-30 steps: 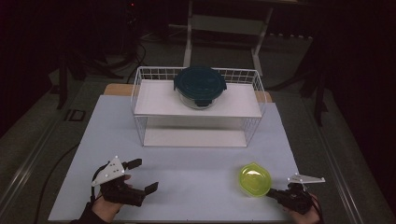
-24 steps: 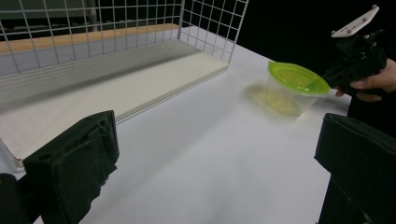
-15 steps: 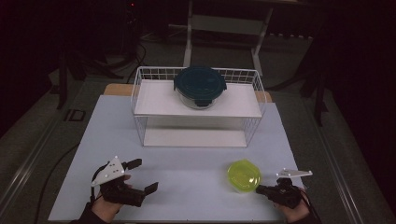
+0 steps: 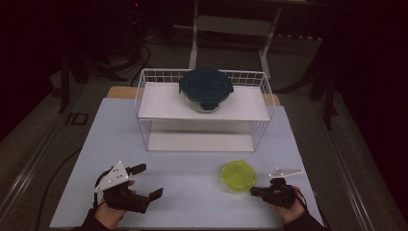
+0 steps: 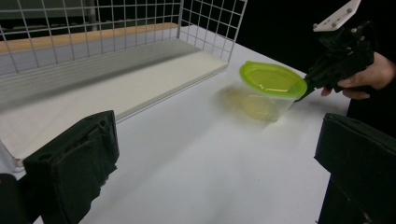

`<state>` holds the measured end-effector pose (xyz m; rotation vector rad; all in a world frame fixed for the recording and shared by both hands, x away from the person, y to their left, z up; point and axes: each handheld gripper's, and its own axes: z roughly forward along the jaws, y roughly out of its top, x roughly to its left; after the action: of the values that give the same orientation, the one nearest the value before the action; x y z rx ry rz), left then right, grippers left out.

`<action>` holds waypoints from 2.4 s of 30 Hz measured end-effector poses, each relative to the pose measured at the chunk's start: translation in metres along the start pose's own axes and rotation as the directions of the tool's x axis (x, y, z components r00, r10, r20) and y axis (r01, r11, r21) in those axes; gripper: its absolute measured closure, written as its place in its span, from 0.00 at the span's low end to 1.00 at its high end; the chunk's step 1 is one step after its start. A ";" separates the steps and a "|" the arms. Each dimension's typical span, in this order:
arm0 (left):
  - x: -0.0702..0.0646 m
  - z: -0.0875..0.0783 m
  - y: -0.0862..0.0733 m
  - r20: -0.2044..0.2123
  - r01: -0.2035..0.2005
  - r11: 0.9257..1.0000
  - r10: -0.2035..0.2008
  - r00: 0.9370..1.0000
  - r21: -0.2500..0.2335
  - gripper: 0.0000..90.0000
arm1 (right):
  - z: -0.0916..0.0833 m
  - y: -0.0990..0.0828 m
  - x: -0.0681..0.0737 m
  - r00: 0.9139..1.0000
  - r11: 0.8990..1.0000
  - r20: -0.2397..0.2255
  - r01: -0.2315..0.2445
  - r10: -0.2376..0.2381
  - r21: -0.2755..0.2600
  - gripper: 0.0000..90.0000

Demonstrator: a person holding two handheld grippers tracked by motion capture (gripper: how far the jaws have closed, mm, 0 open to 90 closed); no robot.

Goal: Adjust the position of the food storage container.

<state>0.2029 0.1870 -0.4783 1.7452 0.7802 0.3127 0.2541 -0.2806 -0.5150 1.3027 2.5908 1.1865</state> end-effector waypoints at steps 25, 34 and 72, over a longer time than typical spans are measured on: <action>0.000 -0.001 0.001 -0.003 -0.004 1.000 0.004 1.000 -0.007 0.00 | 0.022 0.022 -0.006 1.000 1.000 0.028 0.013 -0.013 0.020 1.00; 0.001 -0.001 0.001 -0.002 -0.004 1.000 0.004 1.000 -0.007 0.00 | 0.036 0.033 -0.013 0.999 0.999 0.037 0.013 -0.014 0.033 1.00; 0.001 -0.001 0.001 0.002 0.000 1.000 0.000 1.000 -0.008 0.00 | 0.067 0.050 0.017 0.997 0.995 -0.018 0.073 -0.072 0.071 1.00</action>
<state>0.2031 0.1885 -0.4773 1.7373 0.7770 0.3140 0.2984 -0.2085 -0.5267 1.2047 2.6903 1.1064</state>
